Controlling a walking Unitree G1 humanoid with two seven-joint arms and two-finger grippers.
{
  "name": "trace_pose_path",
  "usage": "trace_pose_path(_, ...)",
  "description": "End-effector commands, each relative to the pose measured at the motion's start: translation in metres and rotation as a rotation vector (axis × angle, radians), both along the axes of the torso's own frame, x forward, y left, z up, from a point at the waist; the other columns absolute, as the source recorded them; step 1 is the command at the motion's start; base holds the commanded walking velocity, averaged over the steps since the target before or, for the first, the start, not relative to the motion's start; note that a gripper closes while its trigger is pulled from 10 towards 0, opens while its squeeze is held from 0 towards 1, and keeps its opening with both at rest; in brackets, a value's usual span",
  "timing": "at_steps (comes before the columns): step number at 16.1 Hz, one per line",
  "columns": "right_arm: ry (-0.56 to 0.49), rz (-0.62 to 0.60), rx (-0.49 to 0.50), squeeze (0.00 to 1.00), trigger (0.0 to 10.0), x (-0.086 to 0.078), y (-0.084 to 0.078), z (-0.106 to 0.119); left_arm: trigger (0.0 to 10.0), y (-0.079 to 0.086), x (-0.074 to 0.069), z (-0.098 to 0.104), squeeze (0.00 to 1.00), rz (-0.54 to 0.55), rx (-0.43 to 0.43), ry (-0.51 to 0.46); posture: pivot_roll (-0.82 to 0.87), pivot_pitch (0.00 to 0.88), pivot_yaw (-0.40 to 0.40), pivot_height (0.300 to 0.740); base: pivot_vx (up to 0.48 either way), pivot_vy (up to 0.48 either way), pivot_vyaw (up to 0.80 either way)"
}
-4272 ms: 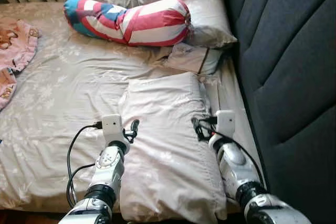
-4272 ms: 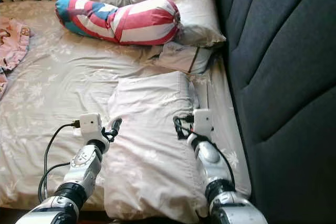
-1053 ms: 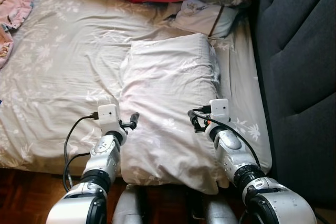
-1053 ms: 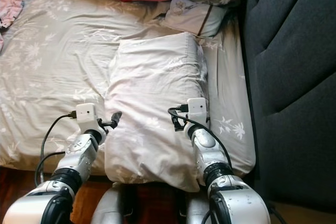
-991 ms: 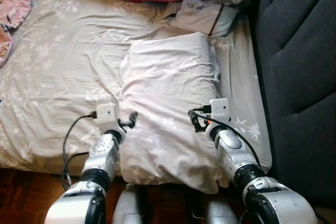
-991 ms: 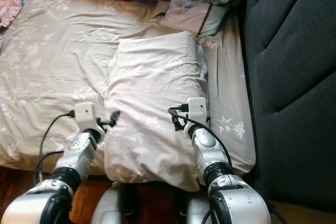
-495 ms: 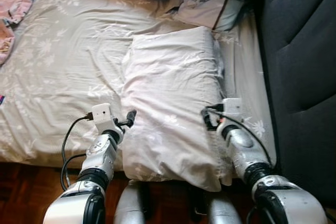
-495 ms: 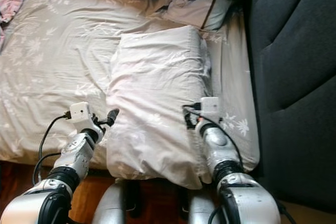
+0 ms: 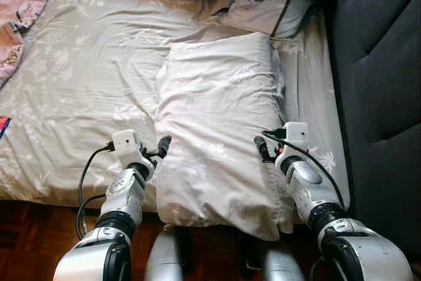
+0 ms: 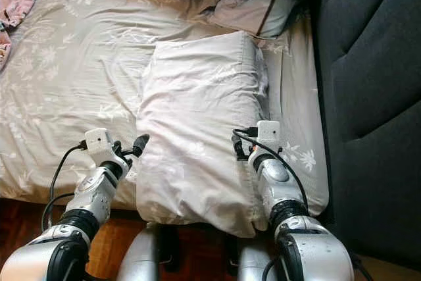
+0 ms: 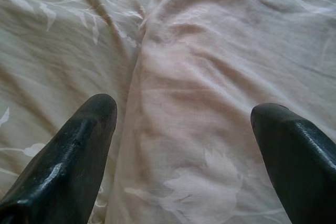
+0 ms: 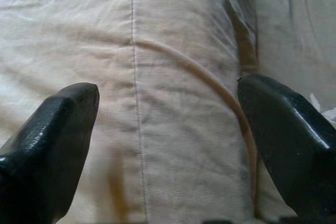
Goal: Clean up the room
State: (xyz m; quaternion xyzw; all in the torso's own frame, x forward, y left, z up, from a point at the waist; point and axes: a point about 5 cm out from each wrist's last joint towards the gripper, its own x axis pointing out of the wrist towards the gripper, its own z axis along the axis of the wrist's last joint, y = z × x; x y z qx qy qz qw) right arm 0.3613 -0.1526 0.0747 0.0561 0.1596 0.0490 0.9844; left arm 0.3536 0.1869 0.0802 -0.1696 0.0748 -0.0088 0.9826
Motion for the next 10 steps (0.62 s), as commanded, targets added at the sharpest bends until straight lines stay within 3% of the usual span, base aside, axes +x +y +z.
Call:
trace_pose_path(1, 0.059, 0.018, -0.013, 0.0, 10.0, -0.008, 0.0, -0.014, 10.0, 0.005, -0.005, -0.009, 0.0, 0.018, -0.003, 0.034, -0.04, 0.343, 0.062, 0.666, 0.0, 0.0, 0.0)
trace_pose_path(5, 0.108, 0.008, -0.062, 0.0, 10.0, -0.012, -0.003, -0.021, 10.0, 0.004, -0.007, -0.01, 0.0, 0.007, -0.004, 0.027, -0.03, 0.343, 0.072, 0.666, 0.0, 0.0, 0.0)
trace_pose_path(8, 0.152, 0.037, 0.011, 0.0, 10.0, -0.02, 0.008, -0.033, 10.0, 0.006, -0.008, -0.009, 0.0, 0.002, 0.006, 0.019, -0.01, 0.34, 0.074, 0.666, 0.0, 0.0, 0.0)
trace_pose_path(10, 0.183, 0.037, -0.002, 0.0, 10.0, -0.026, 0.01, -0.041, 10.0, 0.009, -0.008, -0.008, 0.0, 0.016, 0.001, 0.011, 0.01, 0.341, 0.076, 0.666, 0.0, 0.0, 0.0)
